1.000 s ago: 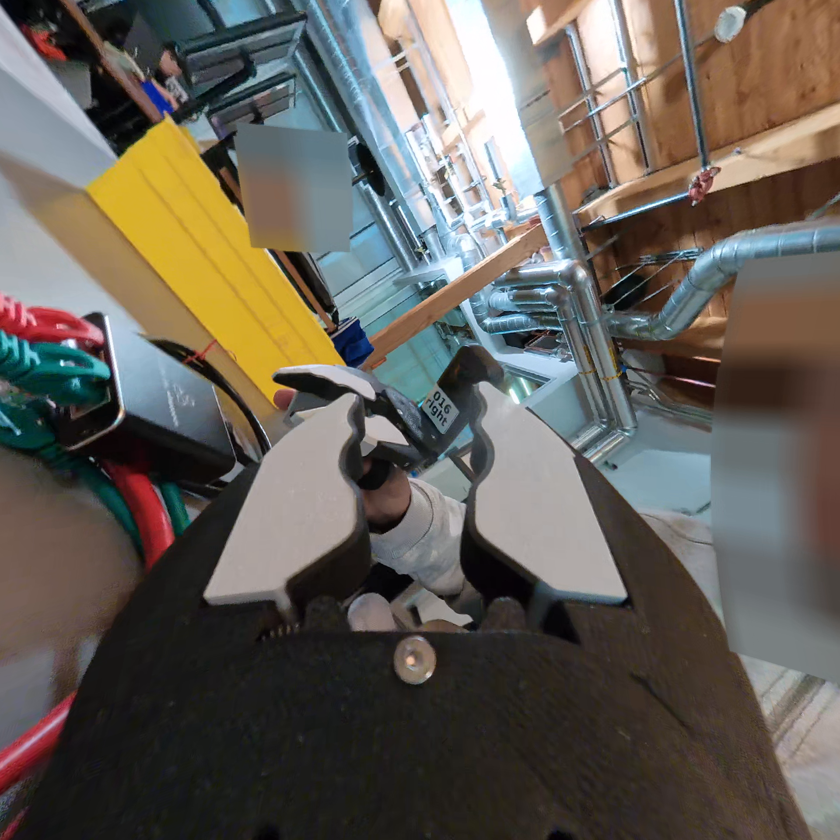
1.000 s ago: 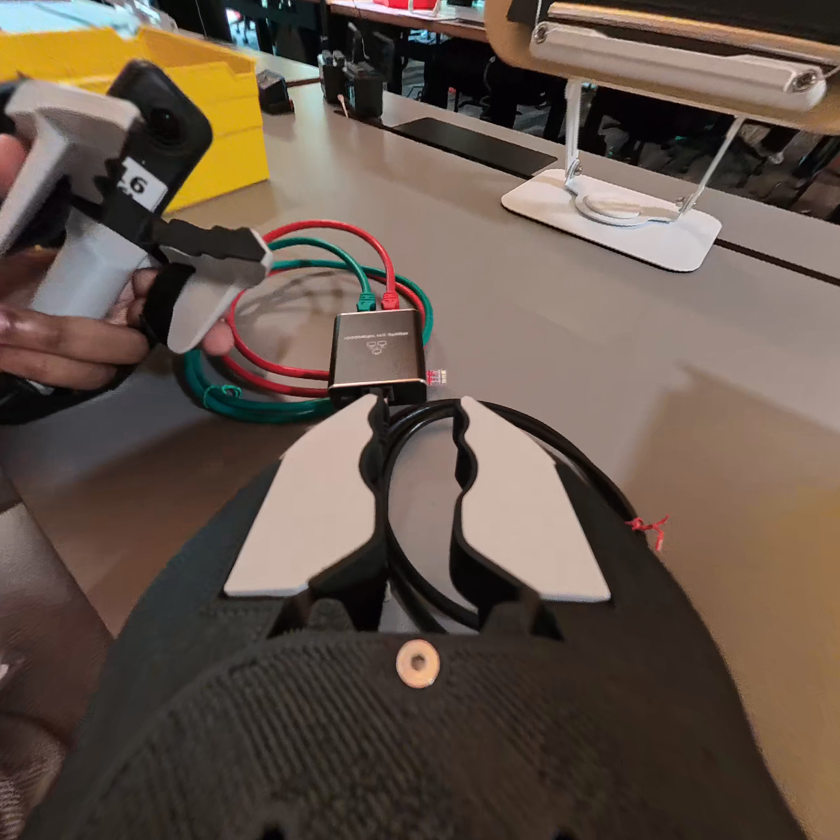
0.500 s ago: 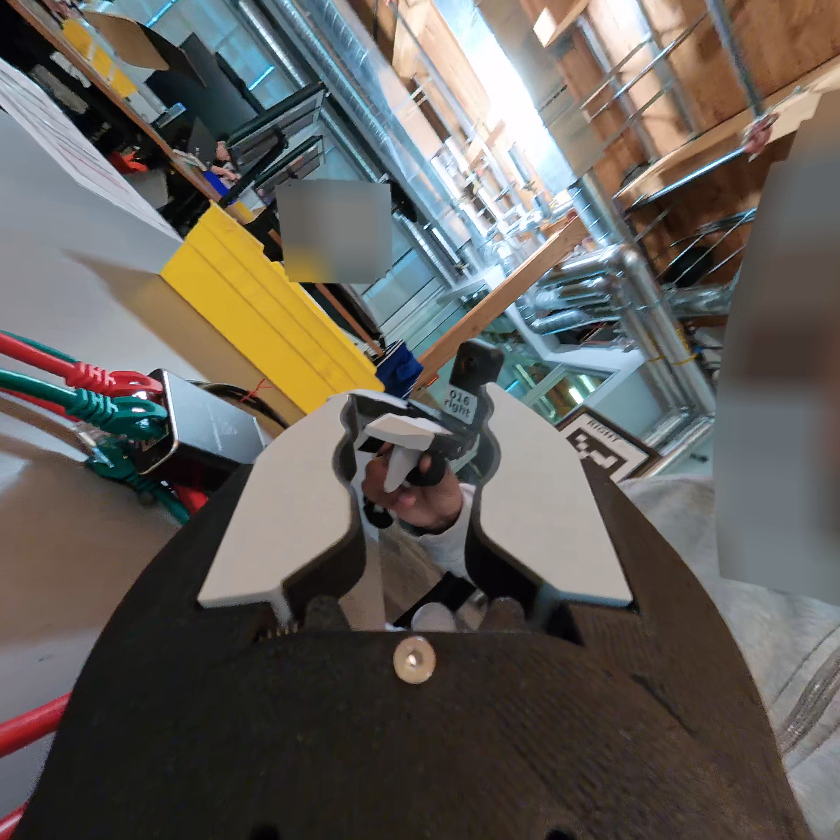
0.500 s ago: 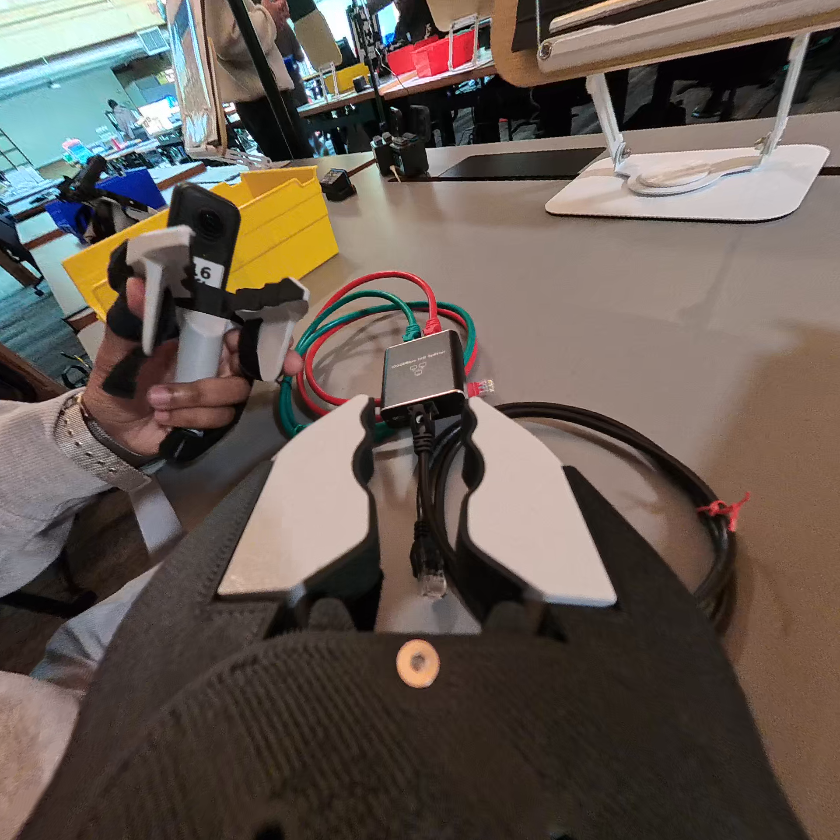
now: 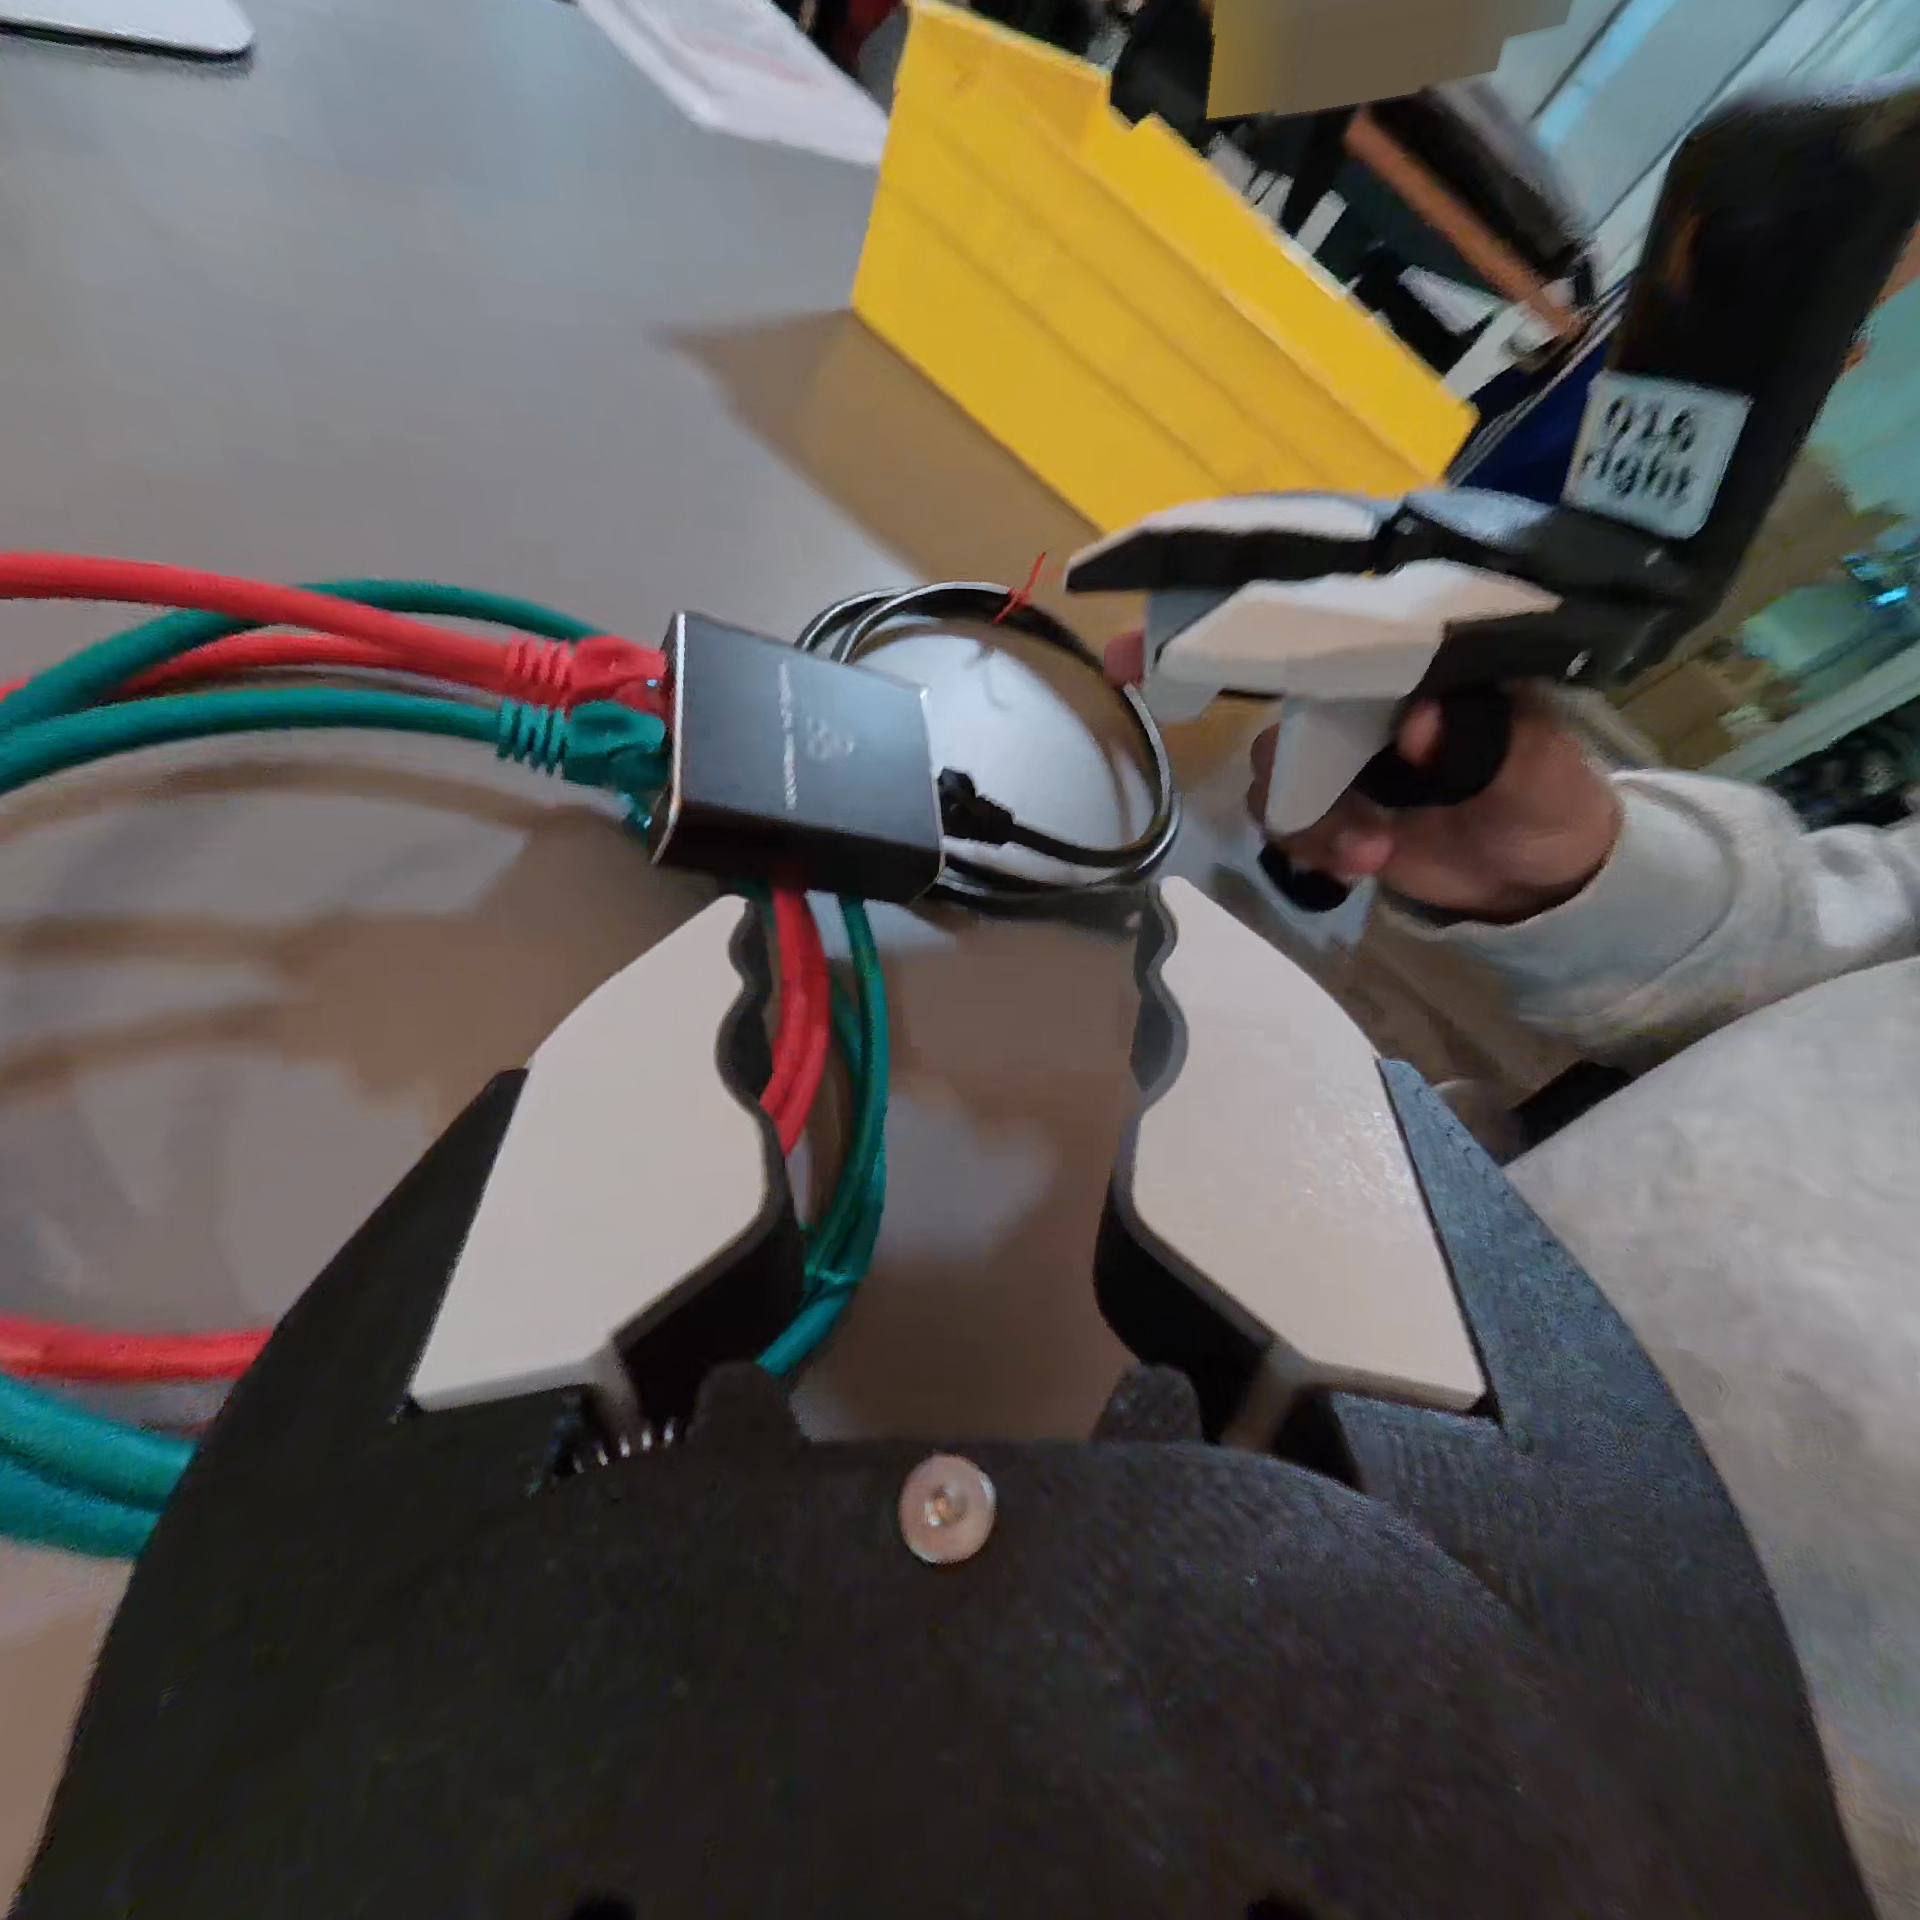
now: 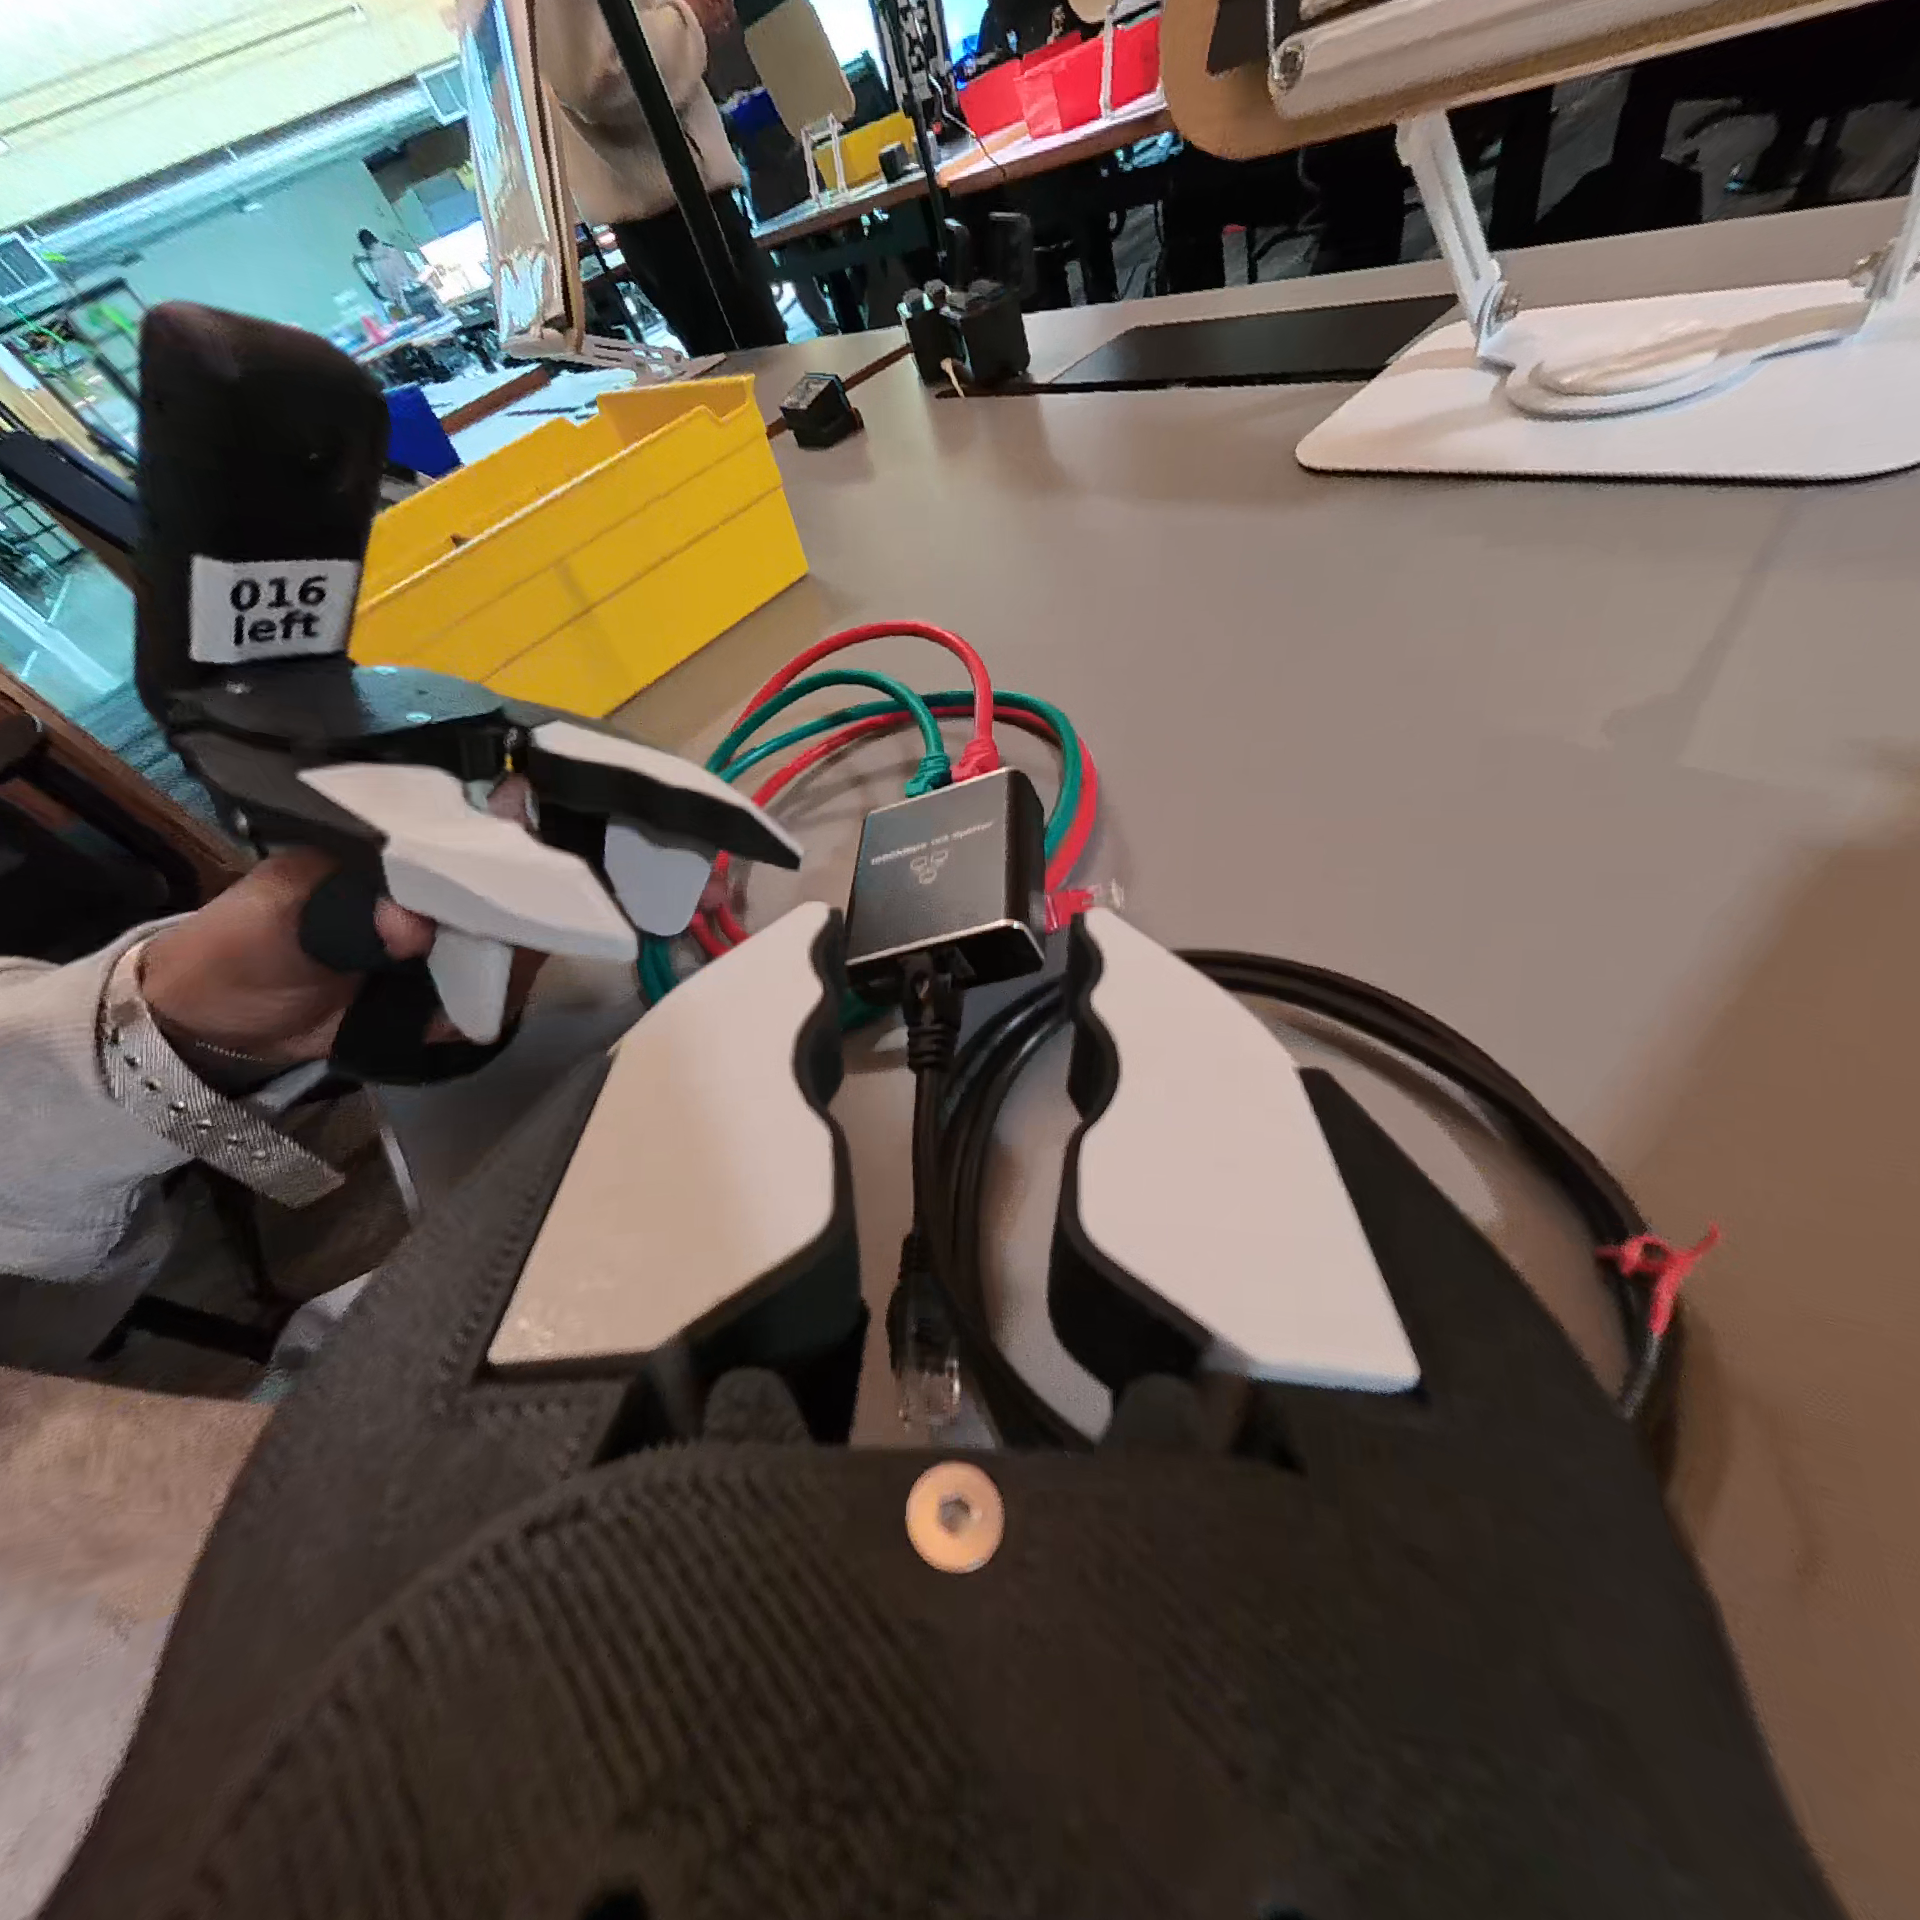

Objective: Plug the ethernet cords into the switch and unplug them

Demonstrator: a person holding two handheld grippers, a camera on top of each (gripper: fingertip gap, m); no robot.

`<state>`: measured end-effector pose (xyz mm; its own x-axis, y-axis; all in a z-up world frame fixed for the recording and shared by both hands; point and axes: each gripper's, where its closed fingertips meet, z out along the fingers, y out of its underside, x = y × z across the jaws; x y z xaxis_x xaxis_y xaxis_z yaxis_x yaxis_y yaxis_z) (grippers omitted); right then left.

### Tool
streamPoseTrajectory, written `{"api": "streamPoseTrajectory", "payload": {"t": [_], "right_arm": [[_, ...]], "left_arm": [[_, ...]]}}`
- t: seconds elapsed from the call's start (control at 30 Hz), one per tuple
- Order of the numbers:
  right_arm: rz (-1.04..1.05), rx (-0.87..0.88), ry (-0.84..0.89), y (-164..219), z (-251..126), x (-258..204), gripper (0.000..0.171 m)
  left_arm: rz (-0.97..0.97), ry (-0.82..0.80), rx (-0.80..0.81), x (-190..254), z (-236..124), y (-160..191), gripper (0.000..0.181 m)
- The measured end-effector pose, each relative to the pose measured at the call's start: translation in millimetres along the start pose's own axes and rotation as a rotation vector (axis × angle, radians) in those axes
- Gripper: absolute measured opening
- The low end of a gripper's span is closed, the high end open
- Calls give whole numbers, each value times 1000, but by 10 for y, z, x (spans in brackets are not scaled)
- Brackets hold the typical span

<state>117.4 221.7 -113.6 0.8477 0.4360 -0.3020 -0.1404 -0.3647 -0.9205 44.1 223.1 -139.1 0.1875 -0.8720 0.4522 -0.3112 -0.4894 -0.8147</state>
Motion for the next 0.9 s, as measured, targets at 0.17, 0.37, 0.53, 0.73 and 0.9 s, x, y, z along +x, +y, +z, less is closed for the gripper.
{"api": "streamPoseTrajectory", "payload": {"t": [0.17, 0.37, 0.53, 0.73, 0.9], "right_arm": [[-6, -53, -10, 59, 147, 21, 47], [-74, -159, 30, 244, 207, -47, 52], [-211, -225, 109, 358, 212, -57, 59], [-134, -263, 153, 450, 167, -75, 67], [-45, -317, 158, 582, 99, -47, 78]], "left_arm": [[215, -191, -68, -194, -128, -3, 71], [287, -225, -155, -302, -130, 190, 73], [384, -237, -288, -245, -54, 397, 72], [537, -245, -407, -144, 83, 579, 58], [545, -197, -424, -32, 121, 634, 53]]}}
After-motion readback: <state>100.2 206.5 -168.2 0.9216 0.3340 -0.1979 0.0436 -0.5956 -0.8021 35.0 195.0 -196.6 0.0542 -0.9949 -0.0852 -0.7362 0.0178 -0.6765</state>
